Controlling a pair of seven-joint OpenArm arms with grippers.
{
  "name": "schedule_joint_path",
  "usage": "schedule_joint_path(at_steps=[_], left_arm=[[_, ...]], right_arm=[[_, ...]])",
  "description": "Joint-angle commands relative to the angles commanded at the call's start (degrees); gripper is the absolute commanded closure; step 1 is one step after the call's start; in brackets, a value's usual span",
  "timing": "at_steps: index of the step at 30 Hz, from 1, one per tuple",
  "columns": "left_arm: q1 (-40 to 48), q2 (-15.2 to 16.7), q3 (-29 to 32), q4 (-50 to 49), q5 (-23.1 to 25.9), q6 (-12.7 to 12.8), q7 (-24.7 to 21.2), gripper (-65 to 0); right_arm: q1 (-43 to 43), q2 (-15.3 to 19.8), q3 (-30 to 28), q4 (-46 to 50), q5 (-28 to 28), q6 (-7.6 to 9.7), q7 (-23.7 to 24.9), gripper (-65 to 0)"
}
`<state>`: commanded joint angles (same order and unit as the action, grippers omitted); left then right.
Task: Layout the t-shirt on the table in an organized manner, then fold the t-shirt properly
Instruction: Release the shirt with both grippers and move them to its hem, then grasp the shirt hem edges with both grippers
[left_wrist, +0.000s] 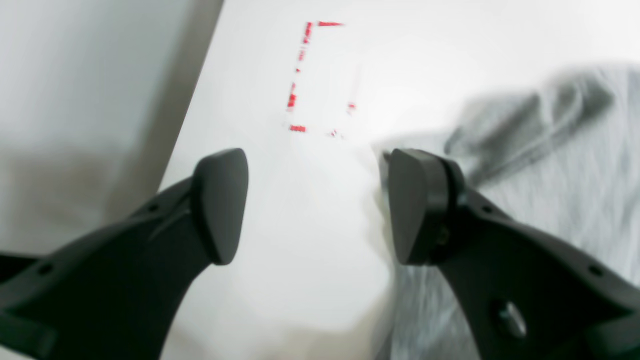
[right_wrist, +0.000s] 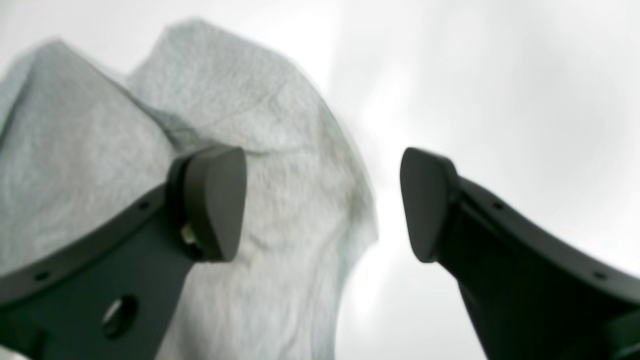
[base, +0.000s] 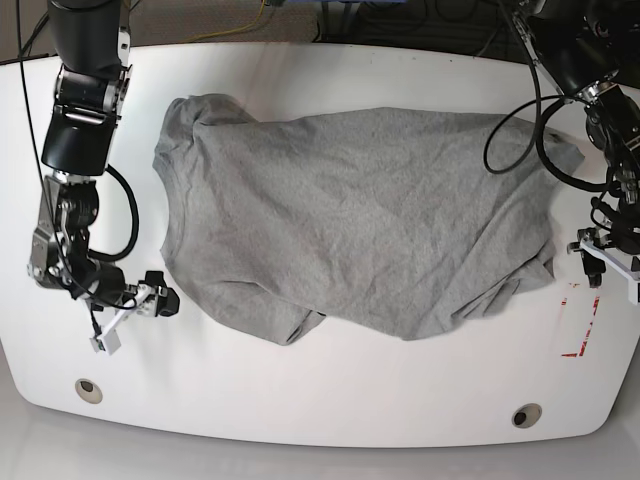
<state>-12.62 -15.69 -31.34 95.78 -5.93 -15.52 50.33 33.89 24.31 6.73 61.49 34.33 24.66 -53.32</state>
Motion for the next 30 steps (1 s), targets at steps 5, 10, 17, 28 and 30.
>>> schedule_joint_path(at_steps=[5,10,17,28,30], left_arm=[[-2.99,0.00,0.00,-5.80,-0.09,2.99,-0.18,-41.4],[-4.75,-0.18,0.18,-10.81,-0.18,2.90,-1.32,-41.4],[-4.57,-0.70,5.36,-16.09,-0.18,2.90,-8.70,-41.4],[-2.73,-1.14,7.82,-16.62,-0.44,2.90,-10.37,-41.4],[-2.64,-1.23,7.82,-16.62,-0.44,2.81,-10.46,-41.4]], right_arm=[[3.16,-0.53,-5.19,-5.89,-4.31,0.00,6.15,-46.2],[6.24,-1.67,-9.76,-13.10,-5.89,0.09,11.52,-46.2],[10.46,-3.52,-13.98,-26.20,-6.24,0.09,19.87,-46.2],[9.23,-4.57,-18.37,-34.02,-6.15,0.09,27.96,-46.2],[8.62,-5.01,-18.37,-34.02,-6.15,0.09,27.96,-46.2]])
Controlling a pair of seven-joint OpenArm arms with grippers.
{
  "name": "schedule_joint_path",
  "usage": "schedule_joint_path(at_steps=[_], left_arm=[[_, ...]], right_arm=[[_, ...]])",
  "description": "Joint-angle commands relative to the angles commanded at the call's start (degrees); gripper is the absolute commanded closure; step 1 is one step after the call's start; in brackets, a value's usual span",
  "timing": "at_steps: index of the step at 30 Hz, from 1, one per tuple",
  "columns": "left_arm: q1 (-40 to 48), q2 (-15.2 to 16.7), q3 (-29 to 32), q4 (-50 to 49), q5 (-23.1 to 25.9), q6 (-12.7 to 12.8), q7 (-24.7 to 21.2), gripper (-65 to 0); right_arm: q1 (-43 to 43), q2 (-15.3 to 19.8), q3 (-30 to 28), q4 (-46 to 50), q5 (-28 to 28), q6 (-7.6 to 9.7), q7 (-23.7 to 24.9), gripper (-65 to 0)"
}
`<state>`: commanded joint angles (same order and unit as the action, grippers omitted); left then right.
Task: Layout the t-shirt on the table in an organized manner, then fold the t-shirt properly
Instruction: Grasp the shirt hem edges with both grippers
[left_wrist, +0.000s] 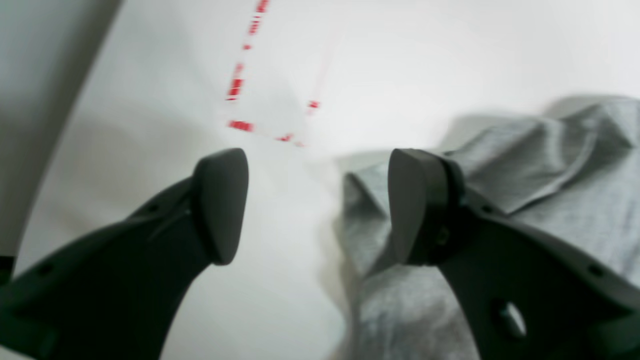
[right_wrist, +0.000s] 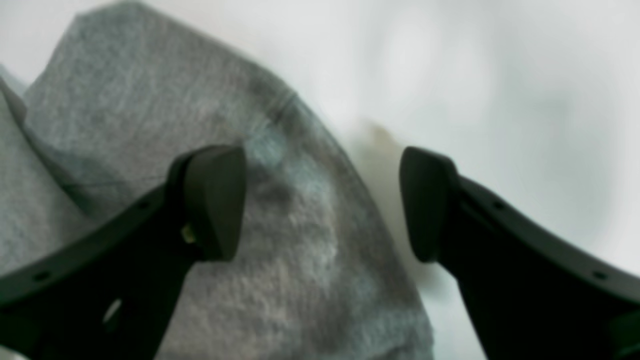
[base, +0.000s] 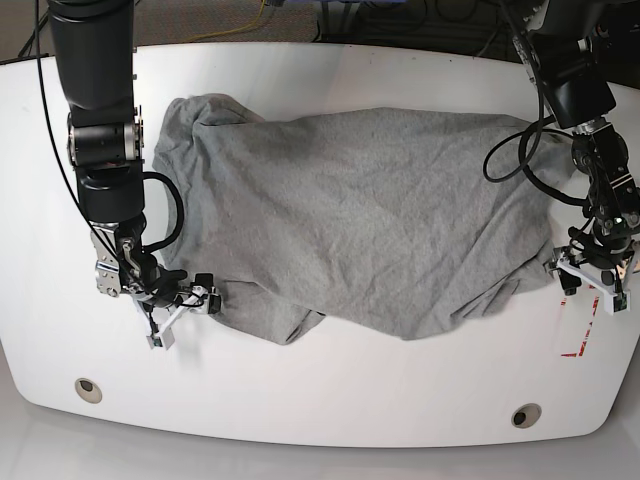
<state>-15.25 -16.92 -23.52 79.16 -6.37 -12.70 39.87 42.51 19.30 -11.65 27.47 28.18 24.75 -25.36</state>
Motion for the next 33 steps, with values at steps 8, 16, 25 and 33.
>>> schedule_joint_path(at_steps=[8,16,25,33], left_arm=[[0.09,-0.09,-0.18,0.00,0.18,-4.66,0.00,-41.1],[1.58,-0.35,-0.26,0.09,0.26,-5.63,0.00,-41.1],[3.16,-1.41,-0.26,0.00,0.18,-5.63,0.00,-41.1],[3.60,-2.37,-0.35,-0.18,0.18,-5.63,-0.09,-41.1]], right_arm=[[-1.58,-2.20,0.00,0.00,0.00,3.78,-0.09,-46.1],[-1.58,-5.19,0.00,0.00,0.00,4.13,-0.09,-45.9],[-1.49,-6.59,0.00,0.00,0.00,4.13,-0.09,-23.7],[-1.49,-6.07,0.00,4.48,0.00,4.13,-0.79,-0.6]])
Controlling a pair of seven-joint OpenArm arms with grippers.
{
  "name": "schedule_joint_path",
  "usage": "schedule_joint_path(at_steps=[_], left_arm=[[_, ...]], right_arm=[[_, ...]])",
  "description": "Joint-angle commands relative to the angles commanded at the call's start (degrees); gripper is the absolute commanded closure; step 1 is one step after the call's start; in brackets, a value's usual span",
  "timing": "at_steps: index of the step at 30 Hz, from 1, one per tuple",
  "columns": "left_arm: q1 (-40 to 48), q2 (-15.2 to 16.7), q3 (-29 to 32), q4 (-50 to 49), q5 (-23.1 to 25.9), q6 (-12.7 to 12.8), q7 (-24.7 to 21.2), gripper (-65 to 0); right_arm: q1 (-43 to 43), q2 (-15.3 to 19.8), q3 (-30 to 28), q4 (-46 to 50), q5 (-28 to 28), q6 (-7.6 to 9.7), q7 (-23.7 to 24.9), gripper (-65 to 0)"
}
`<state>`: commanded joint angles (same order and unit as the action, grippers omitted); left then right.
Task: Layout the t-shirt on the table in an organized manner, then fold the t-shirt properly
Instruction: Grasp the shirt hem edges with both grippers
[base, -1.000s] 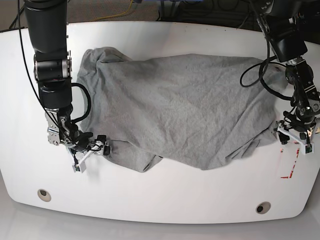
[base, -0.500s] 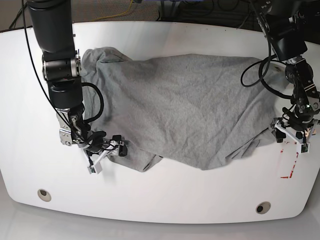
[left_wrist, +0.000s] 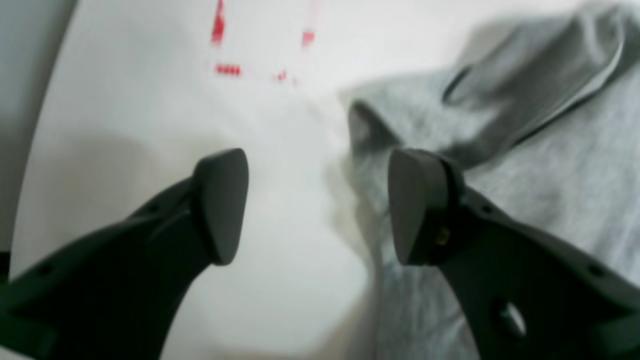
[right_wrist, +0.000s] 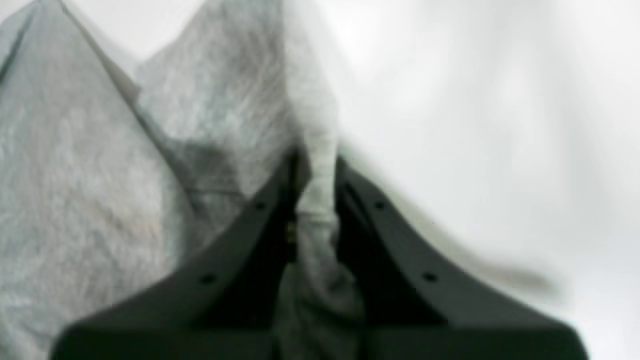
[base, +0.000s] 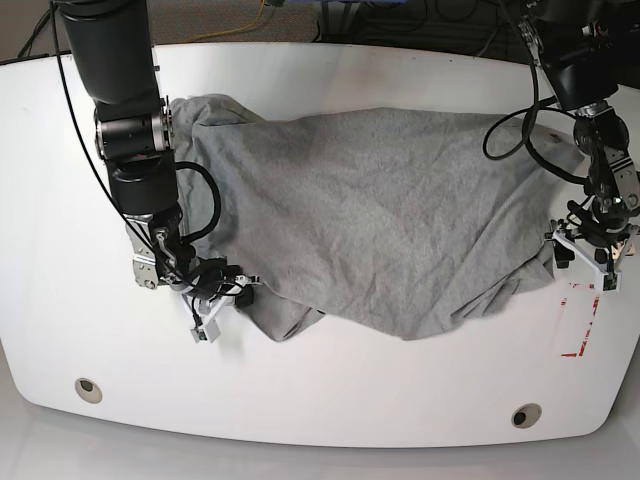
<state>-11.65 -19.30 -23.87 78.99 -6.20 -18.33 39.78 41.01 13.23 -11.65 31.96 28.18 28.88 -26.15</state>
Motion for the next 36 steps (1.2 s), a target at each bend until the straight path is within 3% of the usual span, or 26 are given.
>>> schedule_joint_path(at_steps=[8,18,22,32,34,36], left_arm=[[1.93,0.00,0.26,0.09,-0.18,0.00,0.00,-41.1],[2.02,0.62,0.35,-0.18,-0.18,0.00,0.00,-41.1],[2.02,1.49,0.35,-0.18,-0.18,0.00,0.00,-41.1],[1.93,1.76,3.78,0.00,-0.26,0.00,0.00,-41.1],[1.93,1.76,4.40,0.09,-0.26,0.00,0.00,-41.1],[1.93,1.76,4.84,0.00,-0.26,0.00,0.00,-41.3]], right_arm=[[-0.35,4.57,0.97,12.04,0.35,-0.18,-9.41,0.0],[-5.98,8.88,11.43,30.68,0.18,-0.35,-20.92,0.0],[-8.44,9.49,13.45,33.32,0.09,-0.35,-21.63,0.0],[-10.46,9.32,14.24,29.01,0.00,-0.44,-19.16,0.0],[-10.46,9.32,14.24,28.48,0.00,-0.53,-19.08,-2.9],[-10.46,9.32,14.24,28.31,0.00,-0.53,-19.08,-9.7]])
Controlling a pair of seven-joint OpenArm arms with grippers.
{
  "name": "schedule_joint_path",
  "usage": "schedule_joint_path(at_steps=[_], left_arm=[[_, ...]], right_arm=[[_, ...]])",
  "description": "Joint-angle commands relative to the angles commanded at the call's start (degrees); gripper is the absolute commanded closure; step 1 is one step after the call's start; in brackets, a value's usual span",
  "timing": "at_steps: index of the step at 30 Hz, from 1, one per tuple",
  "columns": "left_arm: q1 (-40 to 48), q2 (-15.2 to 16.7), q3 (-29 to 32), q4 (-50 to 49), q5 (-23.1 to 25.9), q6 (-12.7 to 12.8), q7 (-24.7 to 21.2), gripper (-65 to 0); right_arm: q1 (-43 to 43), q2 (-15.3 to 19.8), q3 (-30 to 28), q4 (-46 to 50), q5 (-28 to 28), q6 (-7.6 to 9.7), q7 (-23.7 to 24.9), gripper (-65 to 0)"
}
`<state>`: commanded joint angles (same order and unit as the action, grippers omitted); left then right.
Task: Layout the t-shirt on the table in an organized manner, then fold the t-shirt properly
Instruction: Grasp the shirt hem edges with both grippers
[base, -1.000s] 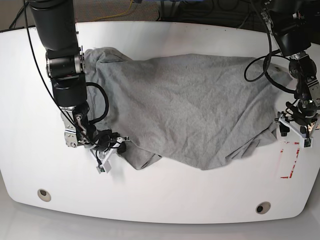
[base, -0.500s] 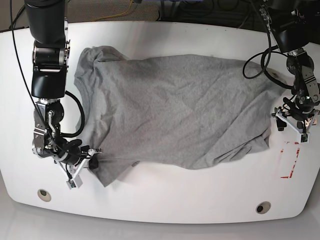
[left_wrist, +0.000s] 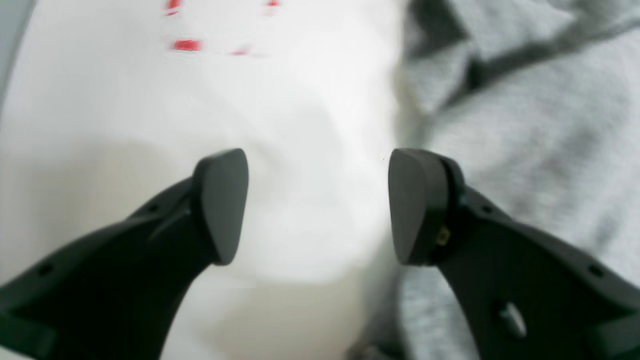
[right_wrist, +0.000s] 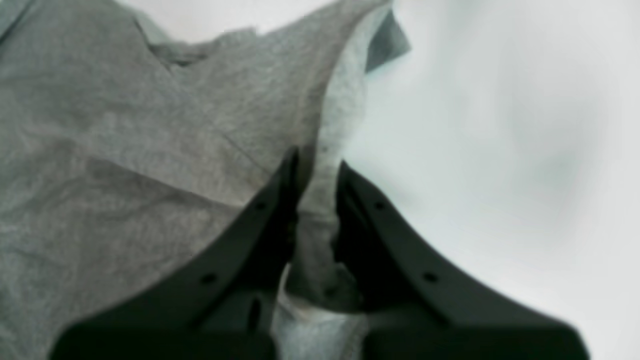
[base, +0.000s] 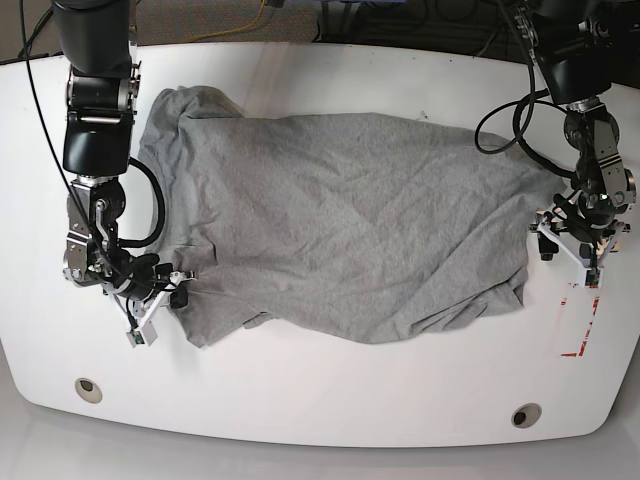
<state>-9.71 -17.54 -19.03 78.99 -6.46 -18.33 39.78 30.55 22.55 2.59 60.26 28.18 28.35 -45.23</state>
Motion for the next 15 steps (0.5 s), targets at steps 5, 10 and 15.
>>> schedule_joint_path(at_steps=[5,10,15], left_arm=[[-0.26,0.09,0.00,0.09,-0.09,0.00,0.00,-41.4],[-1.32,0.70,-0.18,0.18,-0.97,-1.41,-0.97,-41.4],[-3.16,1.76,-4.13,0.00,-3.78,-3.43,-2.73,-41.4]], right_arm=[[-0.18,0.18,0.09,0.00,0.00,0.00,-0.26,-37.0],[-2.29,0.79,0.35,1.93,0.00,0.00,-0.26,-59.2],[-5.98,1.58,0.26,7.12,0.00,0.00,-0.26,-61.2]])
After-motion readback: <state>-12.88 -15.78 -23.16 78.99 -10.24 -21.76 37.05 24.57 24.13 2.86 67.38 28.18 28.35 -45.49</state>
